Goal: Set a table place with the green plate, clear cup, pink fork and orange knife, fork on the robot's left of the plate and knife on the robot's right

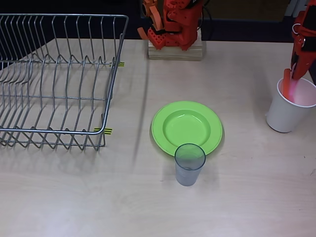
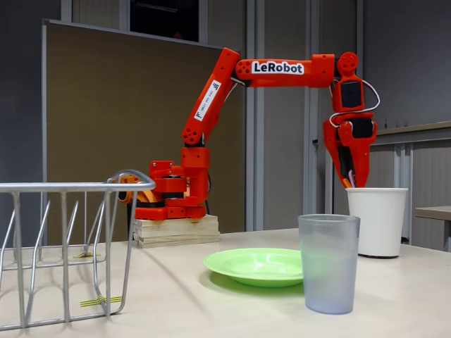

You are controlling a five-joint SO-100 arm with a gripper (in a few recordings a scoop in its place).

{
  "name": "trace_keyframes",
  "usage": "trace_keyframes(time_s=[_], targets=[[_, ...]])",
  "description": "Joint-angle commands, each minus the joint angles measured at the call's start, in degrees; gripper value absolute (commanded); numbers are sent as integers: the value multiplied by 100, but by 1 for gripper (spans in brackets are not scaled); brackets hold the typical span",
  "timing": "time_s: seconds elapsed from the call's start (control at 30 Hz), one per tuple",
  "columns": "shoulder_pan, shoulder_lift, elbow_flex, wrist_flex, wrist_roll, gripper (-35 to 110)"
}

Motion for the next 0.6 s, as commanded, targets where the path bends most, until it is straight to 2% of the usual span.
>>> trace_keyframes(time_s=[0.0,0.57], targets=[[18,220,-229,167,-26,1],[202,457,-1380,439,-870,0]])
